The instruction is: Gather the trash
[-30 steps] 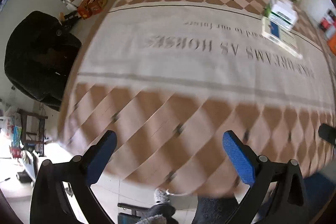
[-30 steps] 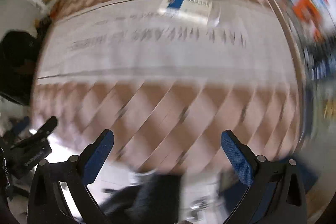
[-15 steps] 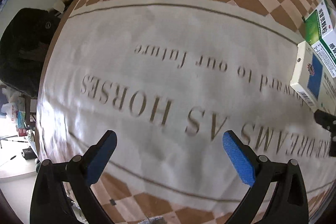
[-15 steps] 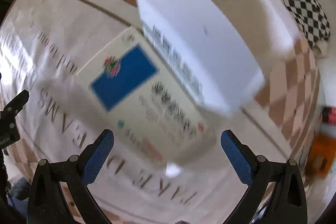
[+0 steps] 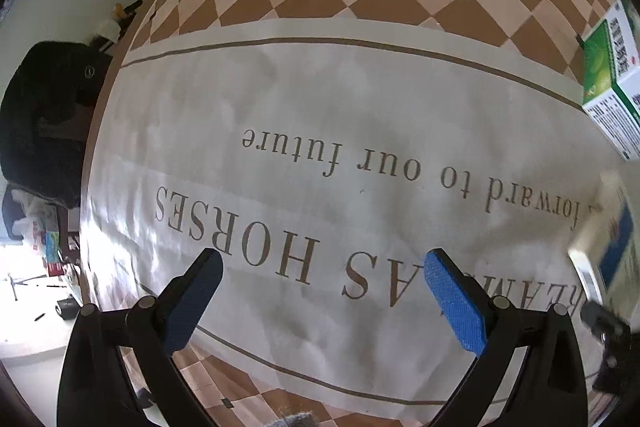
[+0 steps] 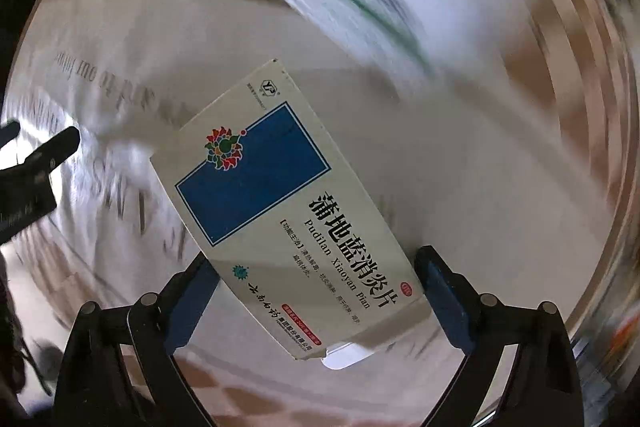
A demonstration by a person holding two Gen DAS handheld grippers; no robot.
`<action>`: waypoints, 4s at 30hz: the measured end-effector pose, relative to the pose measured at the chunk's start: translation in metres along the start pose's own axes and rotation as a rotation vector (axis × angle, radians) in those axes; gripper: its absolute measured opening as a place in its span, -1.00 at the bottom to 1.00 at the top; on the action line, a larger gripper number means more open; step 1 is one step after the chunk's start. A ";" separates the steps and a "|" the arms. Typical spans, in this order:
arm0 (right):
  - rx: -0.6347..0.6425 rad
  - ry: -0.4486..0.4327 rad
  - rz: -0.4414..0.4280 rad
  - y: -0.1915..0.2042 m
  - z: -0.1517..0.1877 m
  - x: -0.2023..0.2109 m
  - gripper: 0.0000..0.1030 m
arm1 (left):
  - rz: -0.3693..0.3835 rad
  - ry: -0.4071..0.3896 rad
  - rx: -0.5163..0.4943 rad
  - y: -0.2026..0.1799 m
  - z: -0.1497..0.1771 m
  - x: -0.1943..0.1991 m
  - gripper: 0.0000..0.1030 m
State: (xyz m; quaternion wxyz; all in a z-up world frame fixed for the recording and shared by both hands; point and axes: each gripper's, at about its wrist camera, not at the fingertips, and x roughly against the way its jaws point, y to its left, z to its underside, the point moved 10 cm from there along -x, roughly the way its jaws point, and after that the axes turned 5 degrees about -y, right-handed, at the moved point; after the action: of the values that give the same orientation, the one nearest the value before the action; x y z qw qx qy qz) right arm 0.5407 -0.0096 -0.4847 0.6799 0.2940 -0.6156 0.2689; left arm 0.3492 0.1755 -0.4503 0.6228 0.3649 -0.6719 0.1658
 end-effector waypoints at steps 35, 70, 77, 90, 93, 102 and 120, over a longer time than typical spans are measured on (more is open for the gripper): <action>-0.571 -0.173 0.094 -0.264 -0.095 0.022 0.93 | 0.249 -0.001 -0.471 -0.238 -0.124 0.044 0.42; -0.562 -0.486 -0.104 0.183 0.312 0.131 0.53 | 0.360 -0.292 -0.236 0.112 0.202 0.171 0.41; -0.605 -0.295 -0.145 0.236 0.411 0.023 0.53 | 0.371 -0.088 -0.201 0.151 0.303 0.090 0.42; -0.694 -0.056 -0.245 0.239 0.434 -0.298 0.53 | 0.454 0.296 -0.027 0.104 0.399 -0.211 0.44; -0.703 -0.027 -0.279 0.242 0.423 -0.368 0.54 | 0.466 0.343 -0.005 0.090 0.414 -0.268 0.46; -0.668 -0.012 -0.343 0.258 0.409 -0.438 1.00 | 0.456 0.376 0.013 0.108 0.433 -0.302 0.96; -0.406 -0.098 -0.110 0.276 0.455 -0.187 1.00 | 0.259 0.125 -0.095 0.180 0.425 -0.094 0.96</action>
State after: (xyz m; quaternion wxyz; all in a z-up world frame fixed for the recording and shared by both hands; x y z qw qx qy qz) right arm 0.0122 -0.1544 -0.6207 0.7082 0.1971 -0.6723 0.0873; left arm -0.0850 0.0366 -0.5708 0.6534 0.2341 -0.6804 0.2353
